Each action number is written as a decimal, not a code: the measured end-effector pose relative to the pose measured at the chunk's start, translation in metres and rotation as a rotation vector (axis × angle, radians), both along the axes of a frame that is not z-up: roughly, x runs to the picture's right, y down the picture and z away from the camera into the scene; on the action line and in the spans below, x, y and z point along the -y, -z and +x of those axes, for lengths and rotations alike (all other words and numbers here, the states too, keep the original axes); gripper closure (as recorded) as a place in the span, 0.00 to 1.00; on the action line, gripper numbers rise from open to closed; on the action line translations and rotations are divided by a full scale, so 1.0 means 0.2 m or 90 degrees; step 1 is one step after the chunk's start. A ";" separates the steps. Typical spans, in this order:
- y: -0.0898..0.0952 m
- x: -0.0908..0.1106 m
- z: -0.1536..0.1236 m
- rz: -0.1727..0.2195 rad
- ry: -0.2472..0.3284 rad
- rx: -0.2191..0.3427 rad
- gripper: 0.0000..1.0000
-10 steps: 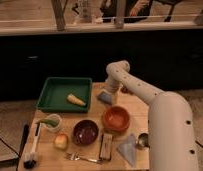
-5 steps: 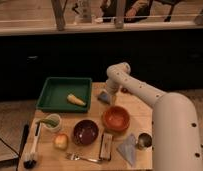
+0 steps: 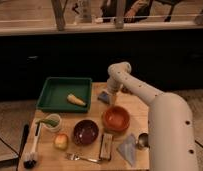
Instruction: Place sponge in purple bowl
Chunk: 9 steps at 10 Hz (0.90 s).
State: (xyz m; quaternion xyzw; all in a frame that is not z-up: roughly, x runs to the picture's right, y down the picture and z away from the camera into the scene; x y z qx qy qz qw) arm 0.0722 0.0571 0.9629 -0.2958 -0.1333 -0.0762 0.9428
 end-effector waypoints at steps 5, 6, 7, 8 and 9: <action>-0.08 -0.04 0.05 -0.058 -0.058 -0.043 0.46; -0.09 -0.04 0.04 -0.068 -0.059 -0.042 0.56; -0.10 -0.04 0.04 -0.071 -0.062 -0.042 0.64; -0.11 -0.03 0.04 -0.073 -0.065 -0.042 0.75; -0.10 -0.04 0.04 -0.074 -0.063 -0.042 0.87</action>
